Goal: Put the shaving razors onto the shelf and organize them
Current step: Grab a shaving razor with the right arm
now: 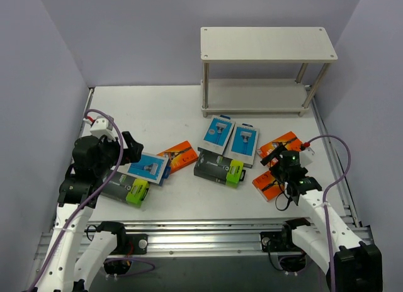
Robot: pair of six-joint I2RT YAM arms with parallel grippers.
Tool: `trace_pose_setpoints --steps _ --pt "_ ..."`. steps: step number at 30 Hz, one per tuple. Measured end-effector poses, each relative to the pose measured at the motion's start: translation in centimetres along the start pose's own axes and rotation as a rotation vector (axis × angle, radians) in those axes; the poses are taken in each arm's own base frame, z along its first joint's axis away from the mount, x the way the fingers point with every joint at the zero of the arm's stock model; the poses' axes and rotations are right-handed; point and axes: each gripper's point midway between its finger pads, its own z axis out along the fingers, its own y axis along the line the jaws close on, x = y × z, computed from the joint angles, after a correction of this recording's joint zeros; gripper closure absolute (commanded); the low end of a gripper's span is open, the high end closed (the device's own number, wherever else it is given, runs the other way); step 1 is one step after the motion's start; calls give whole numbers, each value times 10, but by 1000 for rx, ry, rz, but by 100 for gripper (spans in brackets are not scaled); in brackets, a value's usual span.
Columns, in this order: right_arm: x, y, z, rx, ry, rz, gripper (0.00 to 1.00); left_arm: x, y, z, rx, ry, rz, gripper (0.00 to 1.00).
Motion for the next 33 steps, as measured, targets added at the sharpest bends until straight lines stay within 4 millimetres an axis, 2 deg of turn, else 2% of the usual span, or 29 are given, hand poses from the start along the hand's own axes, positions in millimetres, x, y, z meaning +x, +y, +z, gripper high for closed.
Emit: trace_pose_setpoints --steps 4,11,18,25,33 --pt "-6 -9 2 32 -12 17 1 0 -1 0 6 -2 1 3" --pt "-18 -39 2 146 -41 107 0 1 -6 0 29 3 5 3" --pt "-8 -63 7 259 -6 137 0 1 -9 0 42 4 8 3" --pt "-10 -64 12 258 -21 149 2 1 -10 0 46 5 10 3" --pt "-18 -49 31 191 -45 102 4 2 -12 0 50 7 11 3"
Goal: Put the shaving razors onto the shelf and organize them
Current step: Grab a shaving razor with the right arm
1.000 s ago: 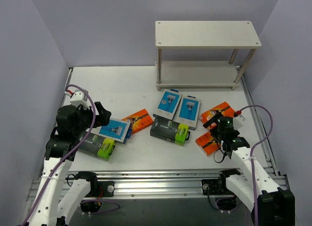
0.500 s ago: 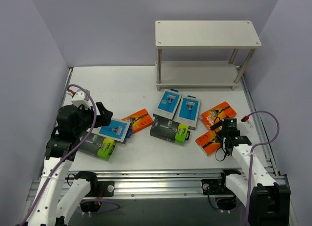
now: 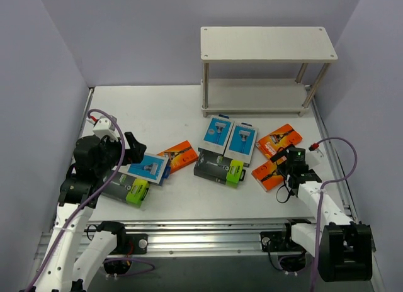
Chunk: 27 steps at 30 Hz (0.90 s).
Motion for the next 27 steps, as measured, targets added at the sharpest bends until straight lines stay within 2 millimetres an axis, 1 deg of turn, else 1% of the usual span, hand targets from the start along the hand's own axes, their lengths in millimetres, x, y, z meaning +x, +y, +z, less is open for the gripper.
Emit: trace_pose_setpoints --steps 6,9,12,14,15,17,19,23,27 --pt "-1 26 12 -111 7 -47 5 1 0 1 -1 3 0 3" --pt "-1 38 12 -165 13 -59 5 1 1 2 -2 8 -1 3" --pt "5 45 9 -206 31 -71 6 1 1 2 -2 9 -1 3" --pt "15 50 5 -240 69 -83 6 2 1 2 -3 9 -1 3" --pt "27 51 2 -260 114 -95 6 2 1 2 -3 10 -1 3" --pt "46 50 -4 -281 185 -117 6 2 1 3 -3 12 -2 3" --pt "57 49 -10 -294 232 -133 6 2 1 3 -4 12 -2 3" --pt "52 53 -22 -326 230 -141 6 2 1 3 -3 12 -2 3" --pt "39 64 -31 -353 201 -153 7 2 1 3 -4 13 -2 3"
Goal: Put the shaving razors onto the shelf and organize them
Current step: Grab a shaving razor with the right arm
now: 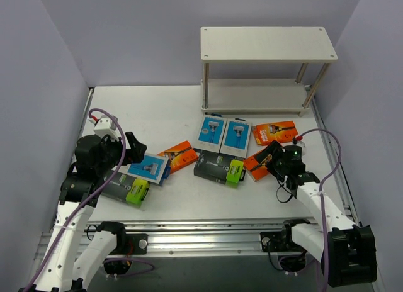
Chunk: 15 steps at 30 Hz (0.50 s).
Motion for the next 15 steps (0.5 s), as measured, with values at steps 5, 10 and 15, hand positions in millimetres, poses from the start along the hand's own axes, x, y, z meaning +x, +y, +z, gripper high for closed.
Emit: trace_pose_setpoints --steps 5,10,15 --pt "-17 8 -2 2 -33 -32 7 0 0 0 0 0 0 3" --pt "-38 15 -5 16 -82 -114 5 0 -1 0 2 2 1 3" --pt "-68 20 -10 47 -176 -204 1 2 -4 0 13 6 6 3"
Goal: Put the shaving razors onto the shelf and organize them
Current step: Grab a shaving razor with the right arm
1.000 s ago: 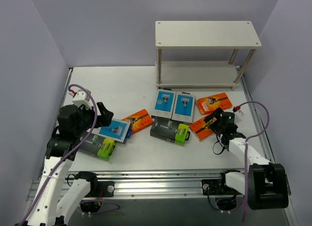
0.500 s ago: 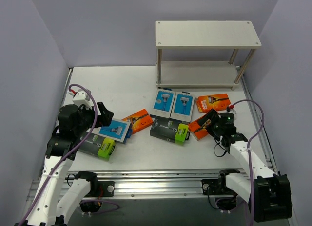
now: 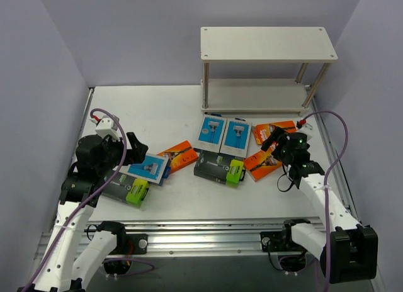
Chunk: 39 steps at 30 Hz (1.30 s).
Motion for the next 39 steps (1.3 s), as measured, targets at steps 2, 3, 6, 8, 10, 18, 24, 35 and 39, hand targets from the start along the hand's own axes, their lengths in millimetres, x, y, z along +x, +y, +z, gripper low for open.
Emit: trace_pose_setpoints --steps 2,3,6,8,10,18,24,35,39 --pt "-10 -4 1 27 -31 -32 0 0 -1 0 4 1 2 3" --pt "-13 -6 2 43 -42 -49 0 1 -2 0 6 2 2 3" --pt "-17 -16 13 92 -53 -102 0 1 -3 0 10 3 5 3" --pt "-11 -25 24 133 -28 -127 0 1 -4 0 13 5 6 3" --pt "-5 -32 33 159 -4 -144 0 2 -5 0 16 5 7 3" --pt "-16 -36 58 172 -19 -213 0 3 -6 0 20 9 10 3" --pt "-37 -40 77 135 -32 -224 10 3 -6 1 18 12 10 3" --pt "-38 -60 96 38 19 -132 10 4 -5 3 16 20 10 3" --pt "-40 -57 99 0 14 -116 10 5 -5 3 16 21 10 3"
